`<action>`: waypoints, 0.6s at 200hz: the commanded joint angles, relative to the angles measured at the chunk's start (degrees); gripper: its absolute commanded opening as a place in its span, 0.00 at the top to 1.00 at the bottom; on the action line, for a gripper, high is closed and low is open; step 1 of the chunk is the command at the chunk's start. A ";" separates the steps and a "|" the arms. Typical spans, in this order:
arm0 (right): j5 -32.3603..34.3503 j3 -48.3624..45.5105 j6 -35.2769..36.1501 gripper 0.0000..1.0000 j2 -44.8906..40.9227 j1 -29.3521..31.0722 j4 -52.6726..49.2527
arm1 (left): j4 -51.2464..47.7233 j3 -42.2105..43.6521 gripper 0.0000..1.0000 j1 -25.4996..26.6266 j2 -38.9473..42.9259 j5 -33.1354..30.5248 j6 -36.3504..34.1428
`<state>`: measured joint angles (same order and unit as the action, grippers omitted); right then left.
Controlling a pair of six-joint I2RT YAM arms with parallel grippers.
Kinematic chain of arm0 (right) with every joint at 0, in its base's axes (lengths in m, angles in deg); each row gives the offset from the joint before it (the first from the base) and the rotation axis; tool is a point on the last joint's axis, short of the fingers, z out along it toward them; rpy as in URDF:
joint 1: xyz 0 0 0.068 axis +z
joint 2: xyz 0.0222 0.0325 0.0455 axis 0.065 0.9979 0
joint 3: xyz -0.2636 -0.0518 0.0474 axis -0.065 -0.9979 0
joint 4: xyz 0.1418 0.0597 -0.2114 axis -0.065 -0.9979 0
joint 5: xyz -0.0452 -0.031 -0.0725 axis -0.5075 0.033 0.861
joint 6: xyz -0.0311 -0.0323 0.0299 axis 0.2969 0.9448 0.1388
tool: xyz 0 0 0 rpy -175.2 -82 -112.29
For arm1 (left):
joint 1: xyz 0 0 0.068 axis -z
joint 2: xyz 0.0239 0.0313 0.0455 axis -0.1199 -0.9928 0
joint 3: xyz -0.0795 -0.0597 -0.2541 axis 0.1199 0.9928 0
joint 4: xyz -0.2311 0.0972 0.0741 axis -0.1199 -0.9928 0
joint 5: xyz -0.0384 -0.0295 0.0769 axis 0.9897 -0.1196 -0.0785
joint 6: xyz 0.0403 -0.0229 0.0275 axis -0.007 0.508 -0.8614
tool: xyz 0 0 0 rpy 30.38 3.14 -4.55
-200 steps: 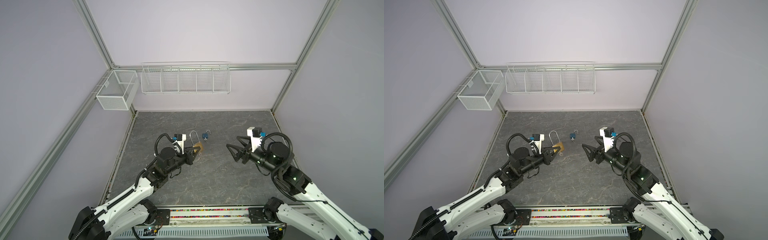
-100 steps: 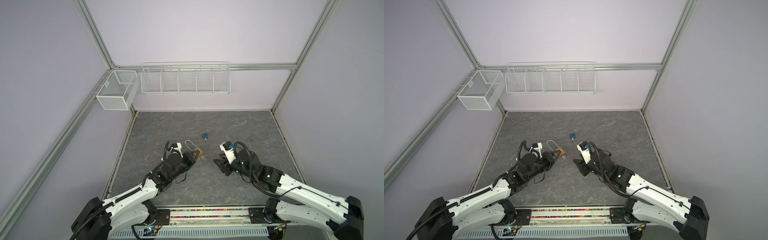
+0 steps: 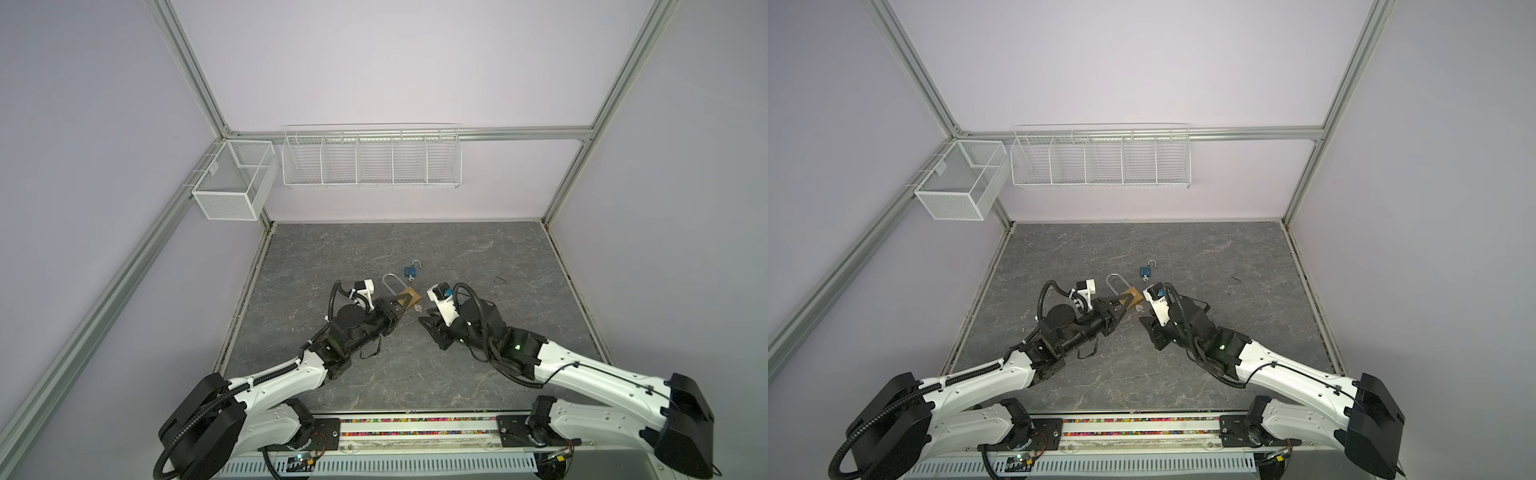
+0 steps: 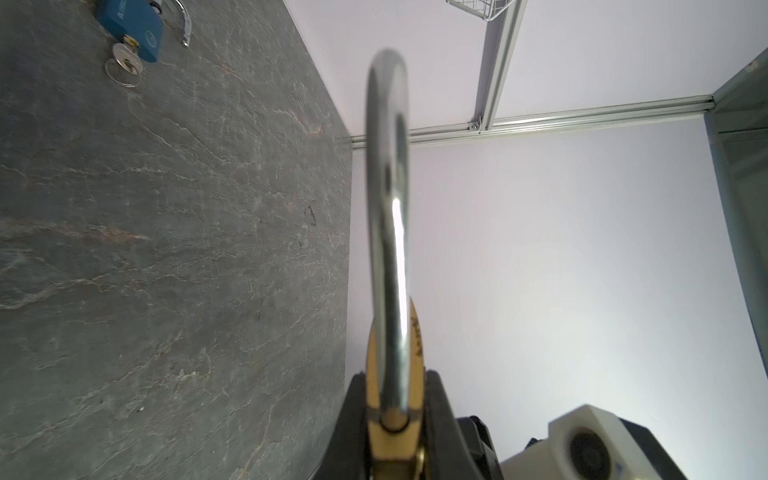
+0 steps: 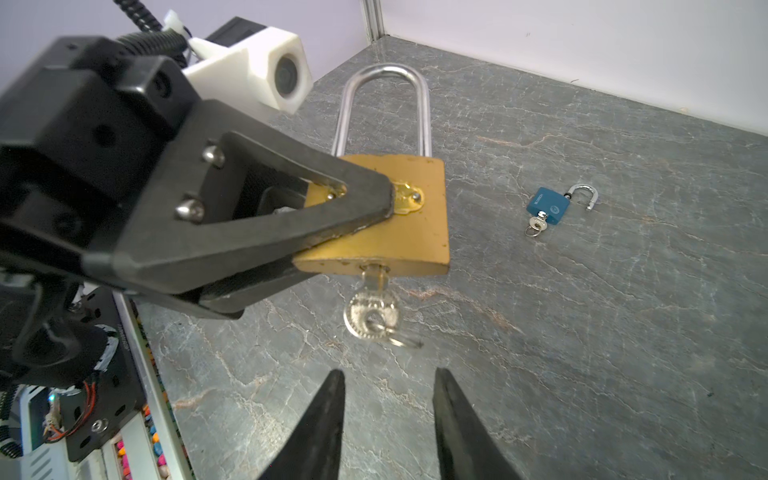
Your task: Unlock with the key
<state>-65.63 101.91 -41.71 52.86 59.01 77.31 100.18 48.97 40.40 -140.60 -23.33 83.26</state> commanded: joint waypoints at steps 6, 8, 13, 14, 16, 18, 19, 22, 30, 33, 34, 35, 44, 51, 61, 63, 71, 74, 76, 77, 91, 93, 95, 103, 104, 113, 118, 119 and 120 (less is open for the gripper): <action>2.29 1.83 1.10 0.62 0.52 0.31 0.95 | 3.39 -2.52 1.00 0.44 2.44 1.17 -0.79; 2.28 1.92 1.22 0.62 0.52 0.27 0.98 | 2.97 -2.54 1.00 0.48 2.51 1.08 -0.87; 2.23 2.17 1.53 0.62 0.57 0.29 0.91 | 1.88 -2.62 1.00 0.52 2.91 0.77 -1.15; 2.21 2.19 1.61 0.62 0.59 0.28 0.91 | 1.67 -2.62 1.00 0.57 3.00 0.72 -1.21; 2.08 2.27 1.79 0.62 0.60 0.29 0.84 | 1.22 -2.72 1.00 0.60 3.22 0.57 -1.33; 1.88 2.36 1.88 0.62 0.61 0.31 0.78 | 0.81 -2.75 1.00 0.61 3.38 0.40 -1.44; 1.77 2.41 1.88 0.62 0.65 0.33 0.75 | 0.60 -2.72 1.00 0.66 3.46 0.35 -1.49; 1.56 2.59 2.14 0.62 0.69 0.31 0.65 | 0.05 -2.80 1.00 0.67 3.66 0.07 -1.64; 1.34 3.08 2.61 0.61 0.91 0.35 0.16 | -1.36 -3.03 1.00 0.90 4.37 -0.44 -2.31; 1.38 3.25 2.74 0.61 1.00 0.35 -0.07 | -1.96 -3.20 1.00 0.96 4.60 -0.62 -2.53; 1.43 3.30 2.75 0.61 1.02 0.39 -0.15 | -2.19 -3.26 1.00 0.92 4.63 -0.68 -2.56; 1.46 3.37 2.84 0.61 1.04 0.46 -0.24 | -2.43 -3.28 1.00 0.98 4.70 -0.76 -2.67; 1.48 3.61 3.32 0.61 1.22 0.57 -0.66 | -4.69 -3.93 1.00 1.21 5.50 -1.66 -3.52; 1.32 3.78 3.71 0.61 1.31 0.67 -0.84 | -6.54 -4.39 1.00 1.43 6.00 -2.35 -4.22; 1.23 4.18 4.06 0.61 1.53 0.83 -1.28 | -8.52 -4.99 1.00 1.58 6.54 -2.85 -4.90; 1.18 4.26 4.18 0.61 1.56 0.86 -1.36 | -8.73 -5.05 1.00 1.58 6.57 -2.85 -4.99; 1.26 4.56 4.40 0.62 1.81 1.06 -1.59 | -8.84 -5.23 1.00 1.57 6.62 -2.81 -5.14; 1.34 4.66 4.42 0.62 1.96 1.12 -1.68 | -8.64 -5.24 1.00 1.58 6.53 -2.69 -5.14; 1.32 4.78 4.53 0.63 2.00 1.13 -1.72 | -8.54 -5.25 1.00 1.58 6.47 -2.64 -5.14; 1.36 4.77 4.57 0.63 2.01 1.14 -1.73 | -8.51 -5.25 1.00 1.58 6.45 -2.61 -5.14; 1.64 5.08 4.61 0.65 2.29 1.44 -1.73 | -7.97 -5.36 1.00 1.61 6.10 -2.19 -4.97; 1.65 5.10 4.65 0.65 2.30 1.41 -1.67 | -7.95 -5.38 1.00 1.61 6.06 -2.12 -4.97; 1.72 5.11 4.64 0.65 2.29 1.43 -1.61 | -7.95 -5.41 1.00 1.65 6.03 -2.08 -4.97; 1.71 5.09 4.69 0.66 2.28 1.41 -1.43 | -7.95 -5.42 1.00 1.66 5.90 -2.05 -5.04; 1.68 5.10 4.69 0.66 2.28 1.41 -1.45 | -7.95 -5.42 1.00 1.66 5.90 -2.10 -5.05; 1.77 5.35 4.83 0.66 2.37 1.48 -1.55 | -8.03 -5.34 1.00 1.73 5.90 -2.08 -5.06; 1.84 5.54 4.80 0.66 2.37 1.53 -1.60 | -8.18 -5.33 1.00 1.75 5.90 -2.22 -5.07; 1.84 5.54 4.79 0.66 2.37 1.51 -1.62 | -8.24 -5.33 1.00 1.80 5.90 -2.23 -5.06; 1.84 5.59 4.83 0.66 2.37 1.55 -1.63 | -8.27 -5.33 1.00 1.82 5.90 -2.28 -5.06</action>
<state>-64.71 105.76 -38.30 54.94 60.08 76.32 89.71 46.20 41.69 -135.51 -25.26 79.56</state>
